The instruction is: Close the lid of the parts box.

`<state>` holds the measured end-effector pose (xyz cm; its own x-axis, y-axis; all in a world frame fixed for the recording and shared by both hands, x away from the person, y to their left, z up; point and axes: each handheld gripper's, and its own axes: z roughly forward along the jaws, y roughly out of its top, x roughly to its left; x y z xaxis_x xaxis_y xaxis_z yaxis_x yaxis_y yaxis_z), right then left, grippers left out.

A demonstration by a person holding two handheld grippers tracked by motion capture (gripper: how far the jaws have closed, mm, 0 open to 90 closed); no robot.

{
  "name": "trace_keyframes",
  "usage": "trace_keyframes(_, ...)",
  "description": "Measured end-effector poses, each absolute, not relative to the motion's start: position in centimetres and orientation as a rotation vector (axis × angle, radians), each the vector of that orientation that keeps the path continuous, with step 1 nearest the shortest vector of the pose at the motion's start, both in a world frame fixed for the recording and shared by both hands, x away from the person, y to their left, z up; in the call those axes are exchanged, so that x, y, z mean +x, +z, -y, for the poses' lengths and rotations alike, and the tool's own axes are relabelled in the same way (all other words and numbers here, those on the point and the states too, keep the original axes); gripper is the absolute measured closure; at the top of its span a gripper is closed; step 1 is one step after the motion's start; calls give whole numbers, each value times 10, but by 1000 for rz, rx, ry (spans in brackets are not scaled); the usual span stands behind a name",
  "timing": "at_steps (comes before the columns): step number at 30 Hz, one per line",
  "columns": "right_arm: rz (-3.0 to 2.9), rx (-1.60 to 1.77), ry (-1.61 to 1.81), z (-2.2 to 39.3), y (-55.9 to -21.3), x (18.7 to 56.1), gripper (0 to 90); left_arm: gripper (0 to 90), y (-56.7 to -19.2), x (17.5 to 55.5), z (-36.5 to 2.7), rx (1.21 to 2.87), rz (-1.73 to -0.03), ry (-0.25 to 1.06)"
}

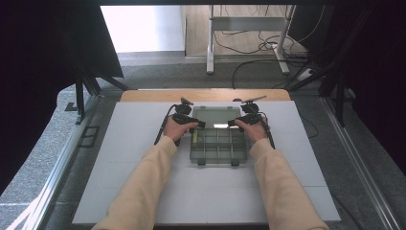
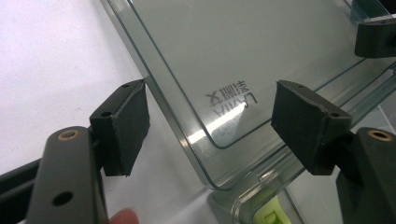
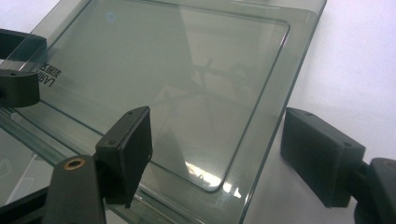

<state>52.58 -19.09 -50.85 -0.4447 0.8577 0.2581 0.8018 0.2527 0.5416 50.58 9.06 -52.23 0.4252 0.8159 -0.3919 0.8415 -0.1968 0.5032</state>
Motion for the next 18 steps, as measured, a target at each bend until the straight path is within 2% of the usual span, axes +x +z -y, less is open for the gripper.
trace_keyframes(18, -2422, 1617, 964, 192, -509, 527, 250, 286, -522, 506, -90, 2016, -1405, -57)
